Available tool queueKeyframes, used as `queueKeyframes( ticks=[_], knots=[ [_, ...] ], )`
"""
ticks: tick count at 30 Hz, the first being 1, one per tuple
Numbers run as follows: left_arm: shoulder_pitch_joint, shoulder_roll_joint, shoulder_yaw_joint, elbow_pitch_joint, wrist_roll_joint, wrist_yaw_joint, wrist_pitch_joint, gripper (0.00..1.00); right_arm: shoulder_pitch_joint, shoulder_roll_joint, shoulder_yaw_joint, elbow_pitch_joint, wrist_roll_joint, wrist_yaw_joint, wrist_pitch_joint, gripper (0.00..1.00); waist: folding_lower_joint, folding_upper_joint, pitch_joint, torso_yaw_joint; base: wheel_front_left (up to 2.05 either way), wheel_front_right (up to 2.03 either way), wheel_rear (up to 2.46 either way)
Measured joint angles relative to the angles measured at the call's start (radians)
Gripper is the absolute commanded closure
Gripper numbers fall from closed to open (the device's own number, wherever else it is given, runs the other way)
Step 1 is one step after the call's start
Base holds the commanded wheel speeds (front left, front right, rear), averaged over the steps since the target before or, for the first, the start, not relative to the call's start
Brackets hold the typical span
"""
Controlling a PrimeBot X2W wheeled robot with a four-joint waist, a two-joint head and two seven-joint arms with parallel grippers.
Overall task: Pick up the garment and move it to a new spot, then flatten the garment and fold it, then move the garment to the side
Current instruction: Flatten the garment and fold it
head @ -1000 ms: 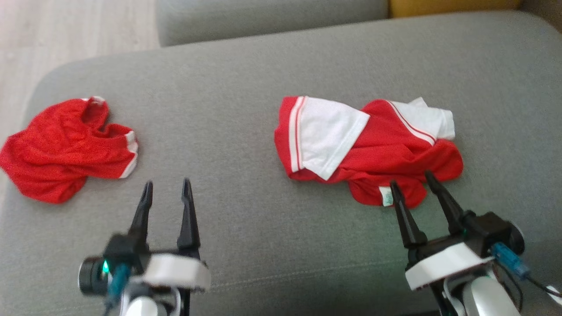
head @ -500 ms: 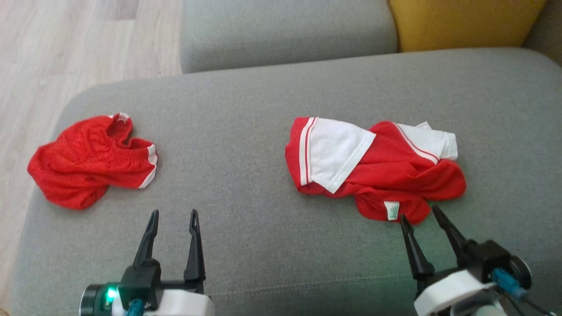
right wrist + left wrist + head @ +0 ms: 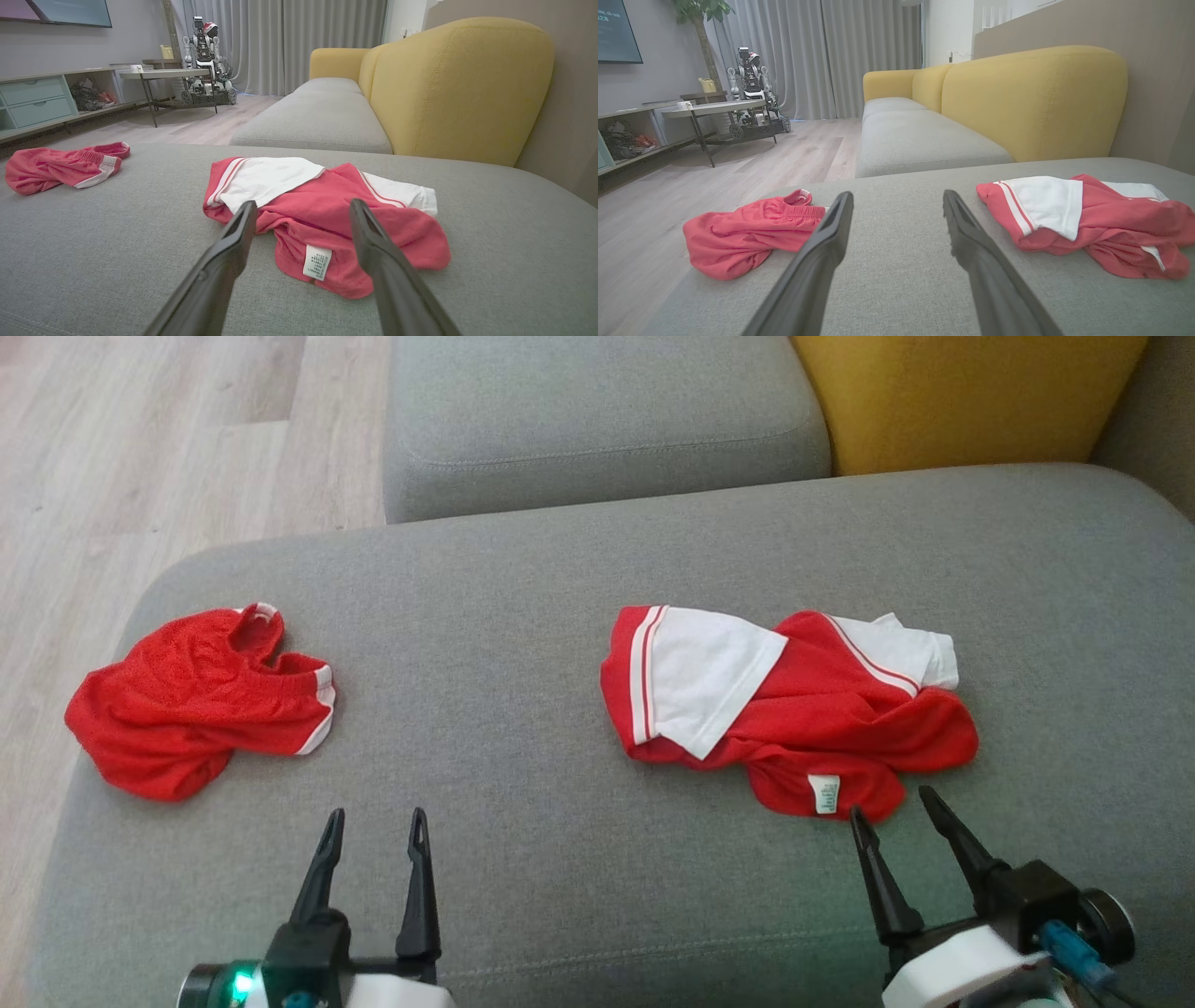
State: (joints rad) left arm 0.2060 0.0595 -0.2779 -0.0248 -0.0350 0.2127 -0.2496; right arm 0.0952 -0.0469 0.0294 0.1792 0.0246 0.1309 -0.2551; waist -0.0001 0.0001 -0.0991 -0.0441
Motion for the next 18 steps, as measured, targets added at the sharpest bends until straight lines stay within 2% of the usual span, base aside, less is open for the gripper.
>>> queueKeyframes(
  ticks=[15, 18],
  knots=[
    [0.023, 0.0, 0.0, 0.046, -0.003, -0.004, 0.0, 0.0, 0.005, 0.0, 0.004, -0.004, 0.0, 0.0, 0.0, 0.0, 0.0, 0.0, -0.012, 0.006, 0.0, 0.0, 0.0],
    [0.022, 0.0, -0.007, 0.118, -0.021, -0.038, 0.0, 0.0, 0.007, 0.0, 0.013, -0.004, 0.0, 0.0, 0.0, 0.0, 0.0, 0.0, -0.011, -0.006, 0.0, 0.0, 0.0]
  ],
)
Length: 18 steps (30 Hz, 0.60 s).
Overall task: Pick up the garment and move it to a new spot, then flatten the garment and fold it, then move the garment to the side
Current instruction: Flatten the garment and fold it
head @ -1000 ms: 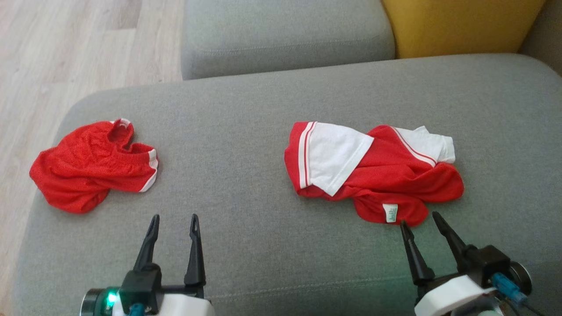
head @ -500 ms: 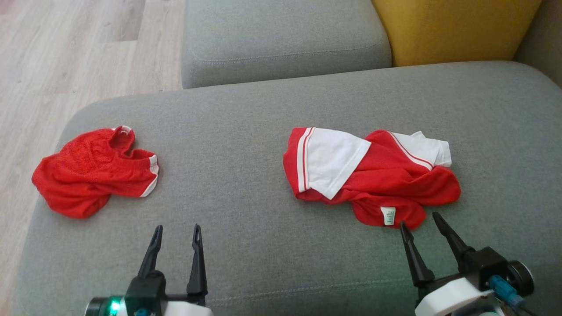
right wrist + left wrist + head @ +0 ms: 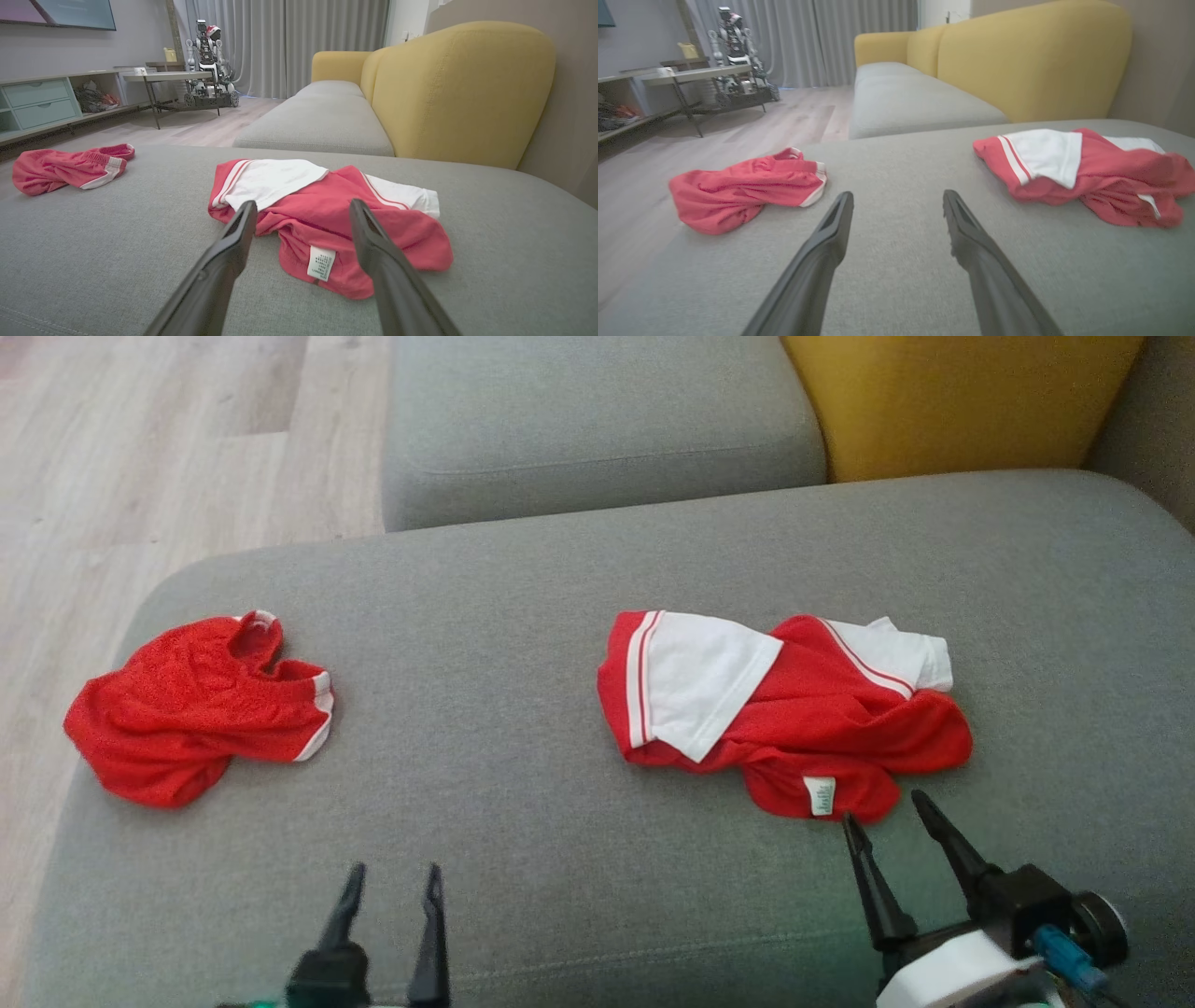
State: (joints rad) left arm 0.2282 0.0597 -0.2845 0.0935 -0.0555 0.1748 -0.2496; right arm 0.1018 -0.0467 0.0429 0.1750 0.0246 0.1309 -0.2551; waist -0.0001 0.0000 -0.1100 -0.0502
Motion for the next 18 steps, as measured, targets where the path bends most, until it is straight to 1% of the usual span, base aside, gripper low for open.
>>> queueKeyframes(
  ticks=[3, 7, 8, 11, 14, 18],
  knots=[
    [-0.04, 0.003, -0.029, 0.088, 0.002, -0.048, 0.0, 0.0, 0.0, 0.0, 0.017, -0.002, 0.0, 0.0, 0.0, 0.0, 0.0, 0.0, 0.01, -0.017, 0.0, 0.0, 0.0],
    [-0.223, 0.001, -0.072, 0.213, 0.018, -0.098, 0.003, 0.0, -0.006, 0.0, 0.023, -0.014, -0.007, 0.0, 0.0, 0.0, 0.0, 0.0, 0.038, -0.042, 0.0, 0.0, 0.0],
    [-0.223, 0.001, -0.072, 0.213, 0.018, -0.098, 0.003, 0.0, -0.006, 0.0, 0.023, -0.014, -0.007, 0.0, 0.0, 0.0, 0.0, 0.0, 0.038, -0.042, 0.0, 0.0, 0.0],
    [-0.384, -0.004, -0.106, 0.286, 0.012, -0.115, 0.024, 0.0, -0.016, 0.0, 0.026, -0.02, -0.007, 0.0, 0.0, 0.0, 0.0, 0.0, 0.073, -0.065, 0.0, 0.0, 0.0],
    [-0.511, -0.007, -0.152, 0.359, -0.015, -0.131, 0.038, 0.0, -0.034, 0.0, 0.034, -0.021, -0.007, 0.0, 0.0, 0.0, 0.0, 0.0, 0.113, -0.092, 0.0, 0.0, 0.0],
    [-0.639, -0.016, -0.222, 0.455, -0.063, -0.12, 0.073, 0.0, -0.065, 0.0, 0.036, -0.028, -0.006, 0.0, 0.0, 0.0, 0.0, 0.0, 0.174, -0.13, 0.0, 0.0, 0.0]
  ],
)
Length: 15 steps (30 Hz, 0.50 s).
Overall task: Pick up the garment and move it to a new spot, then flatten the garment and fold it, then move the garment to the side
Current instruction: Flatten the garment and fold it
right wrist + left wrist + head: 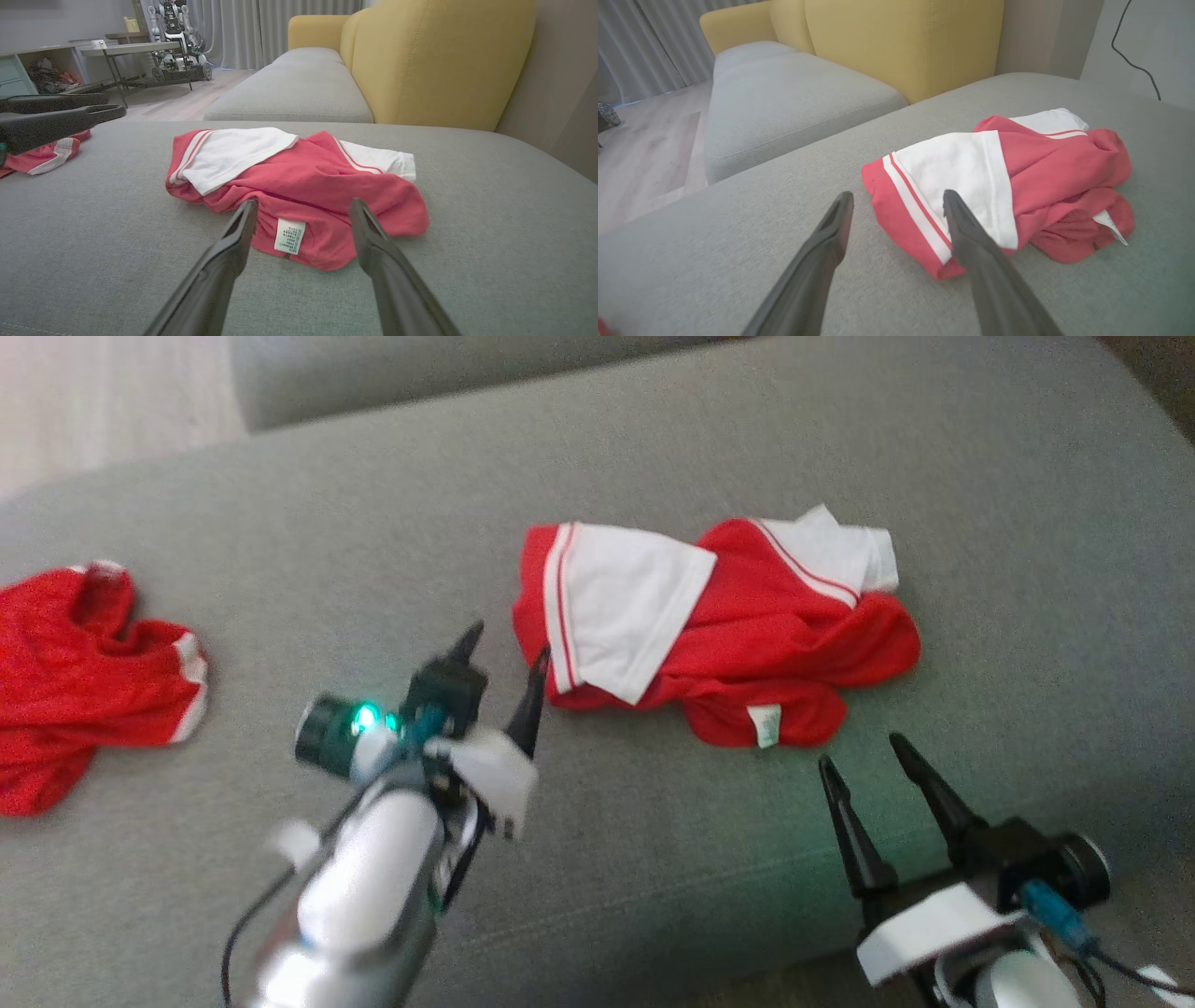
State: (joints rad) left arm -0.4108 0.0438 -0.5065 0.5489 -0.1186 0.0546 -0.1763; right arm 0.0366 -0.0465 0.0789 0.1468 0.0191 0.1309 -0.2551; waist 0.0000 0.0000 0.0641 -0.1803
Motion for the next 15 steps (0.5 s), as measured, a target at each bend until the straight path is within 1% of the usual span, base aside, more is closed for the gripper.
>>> queueKeyframes(
  ticks=[5, 10, 13, 15],
  knots=[
    [-0.19, -0.002, -0.044, 0.127, -0.042, 0.01, 0.016, 0.0, -0.061, 0.0, 0.018, -0.003, 0.017, 0.0, 0.0, 0.0, 0.0, 0.0, 0.083, -0.047, 0.0, 0.0, 0.0],
    [-0.363, -0.006, -0.077, 0.275, -0.051, 0.01, 0.016, 0.0, -0.098, 0.0, 0.044, -0.008, 0.044, 0.0, 0.0, 0.0, 0.0, 0.0, 0.151, -0.101, 0.0, 0.0, 0.0],
    [-0.43, -0.01, -0.096, 0.38, -0.052, 0.007, 0.067, 0.0, -0.111, 0.0, 0.047, -0.012, 0.051, 0.0, 0.0, 0.0, 0.0001, 0.0, 0.19, -0.129, 0.0, 0.0, 0.0],
    [-0.466, -0.013, -0.103, 0.464, -0.051, 0.018, 0.131, 0.0, -0.121, 0.0, 0.047, -0.016, 0.062, 0.0, 0.0, 0.0, 0.0001, 0.0, 0.211, -0.146, 0.0, 0.0, 0.0]
  ],
)
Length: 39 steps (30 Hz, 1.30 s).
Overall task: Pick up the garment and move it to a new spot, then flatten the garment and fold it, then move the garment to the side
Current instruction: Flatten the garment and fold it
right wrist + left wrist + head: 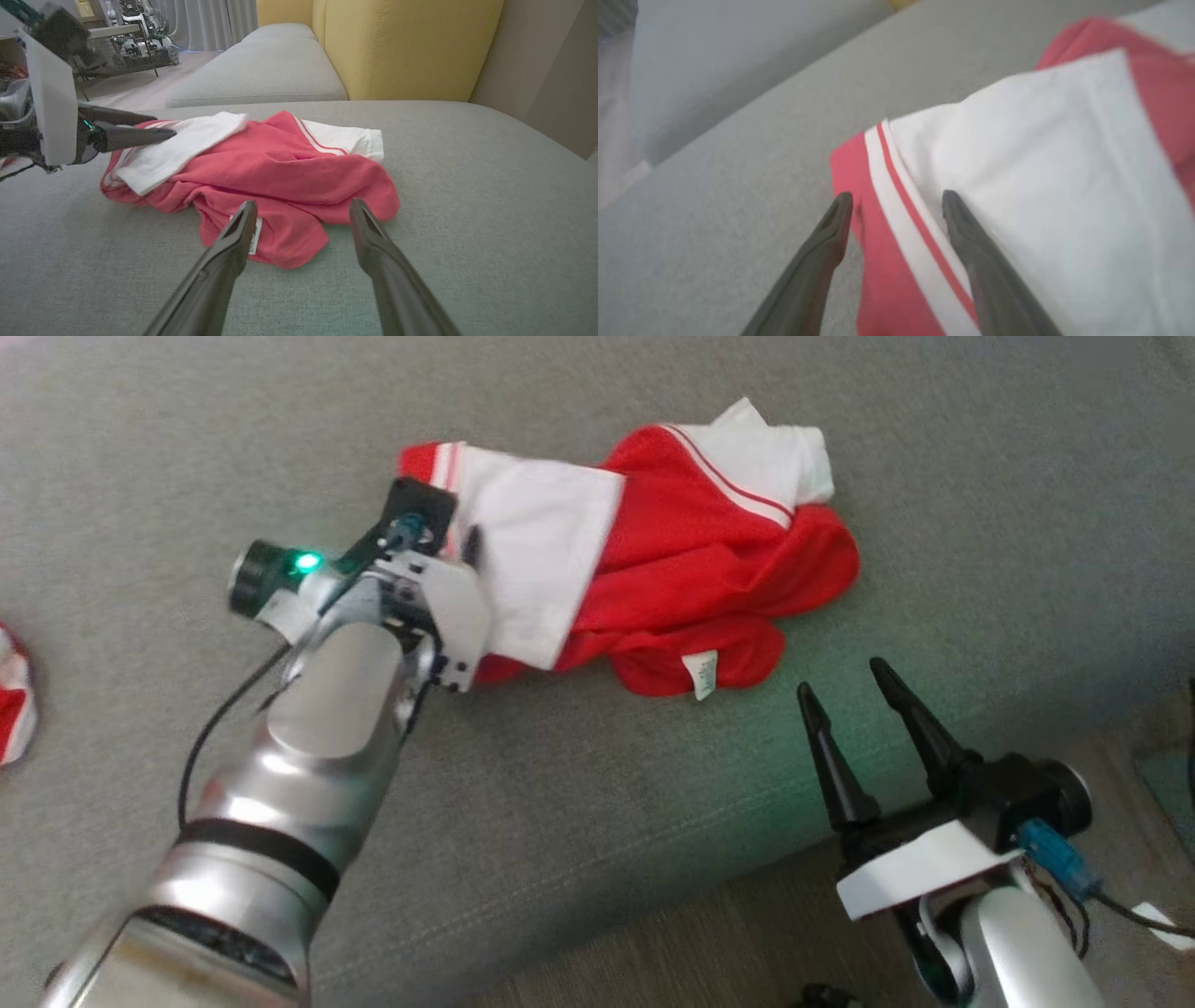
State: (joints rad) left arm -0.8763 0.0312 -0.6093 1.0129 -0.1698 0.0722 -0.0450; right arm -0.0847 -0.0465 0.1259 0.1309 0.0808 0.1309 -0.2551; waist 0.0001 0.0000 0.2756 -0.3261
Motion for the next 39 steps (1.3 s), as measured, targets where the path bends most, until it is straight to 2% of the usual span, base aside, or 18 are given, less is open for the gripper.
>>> queueKeyframes(
  ticks=[1, 2, 3, 4, 8, 11, 14, 16, 20, 23, 27, 28, 31, 32, 34, 35, 39],
  knots=[
    [-0.013, 0.001, -0.002, 0.037, 0.0, 0.01, 0.025, 0.0, -0.007, 0.0, 0.0, 0.0, 0.001, 0.0, 0.0, 0.0, 0.0, 0.0, 0.009, -0.008, 0.0, 0.0, 0.0],
    [-0.023, 0.002, -0.009, 0.064, 0.005, 0.016, 0.038, 0.1, -0.011, 0.0, -0.001, -0.003, 0.001, 0.0, 0.0, 0.0, 0.0, 0.0, 0.018, -0.014, 0.0, 0.0, 0.0],
    [-0.032, 0.002, -0.018, 0.083, 0.012, 0.018, 0.037, 0.78, -0.014, 0.0, -0.001, -0.006, 0.001, 0.0, 0.0, 0.0, 0.0, 0.0, 0.025, -0.02, 0.0, 0.0, 0.0],
    [-0.038, 0.002, -0.022, 0.092, 0.014, 0.026, 0.028, 1.0, -0.014, 0.0, -0.002, -0.007, 0.002, 0.0, 0.0, 0.0, 0.0, 0.0, 0.031, -0.023, 0.0, 0.0, 0.0],
    [-0.051, -0.001, -0.007, 0.106, -0.011, 0.025, -0.063, 1.0, -0.014, 0.0, -0.022, -0.011, 0.01, 0.0, 0.0, 0.0, 0.0001, 0.0, 0.035, -0.012, 0.0, 0.0, 0.0],
    [-0.041, -0.001, 0.062, 0.079, -0.092, 0.024, -0.168, 1.0, -0.013, 0.0, -0.028, -0.021, 0.01, 0.0, 0.0, 0.0, 0.0, 0.0, 0.025, 0.012, 0.0, 0.0, 0.0],
    [0.008, -0.001, 0.146, -0.032, -0.216, -0.002, -0.204, 1.0, -0.01, 0.0, -0.033, -0.024, 0.007, 0.0, 0.0, 0.0, 0.0, 0.0, 0.01, 0.042, 0.0, 0.0, 0.0],
    [0.076, -0.002, 0.198, -0.17, -0.286, -0.018, -0.204, 1.0, -0.005, 0.0, -0.035, -0.023, 0.007, 0.0, 0.0, 0.0, 0.0, 0.0, 0.0, 0.066, 0.0, 0.0, 0.0],
    [0.19, -0.002, 0.27, -0.342, -0.4, -0.074, -0.204, 1.0, -0.006, 0.0, -0.029, -0.023, 0.007, 0.0, 0.0, 0.0, 0.0, 0.0, -0.021, 0.109, 0.0, 0.0, 0.0],
    [0.193, 0.004, 0.268, -0.402, -0.543, -0.112, -0.204, 1.0, -0.007, 0.0, -0.02, -0.022, 0.007, 0.0, 0.0, 0.0, 0.0, 0.0, -0.036, 0.12, 0.0, 0.0, 0.0],
    [0.097, 0.002, 0.195, -0.464, -0.813, -0.119, -0.18, 1.0, -0.009, 0.0, -0.018, -0.022, 0.02, 0.0, 0.0, 0.0, 0.0, 0.0, -0.039, 0.099, 0.0, 0.0, 0.0],
    [0.063, 0.002, 0.168, -0.479, -0.87, -0.113, -0.16, 1.0, -0.009, 0.0, -0.019, -0.022, 0.027, 0.0, 0.0, 0.0, 0.0, 0.0, -0.039, 0.09, 0.0, 0.0, 0.0],
    [-0.056, 0.0, 0.104, -0.518, -0.989, -0.052, -0.127, 1.0, -0.011, 0.0, -0.013, -0.023, 0.053, 0.0, 0.0, 0.0, 0.0, 0.0, -0.036, 0.057, 0.0, 0.0, 0.0],
    [-0.056, 0.0, 0.104, -0.518, -0.989, -0.052, -0.127, 1.0, -0.011, 0.0, -0.013, -0.023, 0.053, 0.0, 0.0, 0.0, 0.0, 0.0, -0.036, 0.057, 0.0, 0.0, 0.0],
    [-0.134, 0.0, 0.071, -0.531, -1.057, -0.004, -0.127, 1.0, -0.017, 0.0, -0.008, -0.023, 0.073, 0.0, 0.0, 0.0, 0.0, 0.0, -0.03, 0.029, 0.0, 0.0, 0.0],
    [-0.242, 0.0, 0.022, -0.533, -1.149, 0.068, -0.152, 1.0, -0.038, 0.0, 0.003, -0.023, 0.106, 0.0, 0.0, 0.0, 0.0, 0.0, -0.02, -0.018, 0.0, 0.0, 0.0],
    [-0.358, -0.001, -0.007, -0.485, -1.246, 0.136, -0.196, 1.0, -0.051, 0.0, 0.026, -0.023, 0.159, 0.0, 0.0, 0.0, 0.0, 0.0, -0.013, -0.091, 0.0, 0.0, 0.0]
  ],
)
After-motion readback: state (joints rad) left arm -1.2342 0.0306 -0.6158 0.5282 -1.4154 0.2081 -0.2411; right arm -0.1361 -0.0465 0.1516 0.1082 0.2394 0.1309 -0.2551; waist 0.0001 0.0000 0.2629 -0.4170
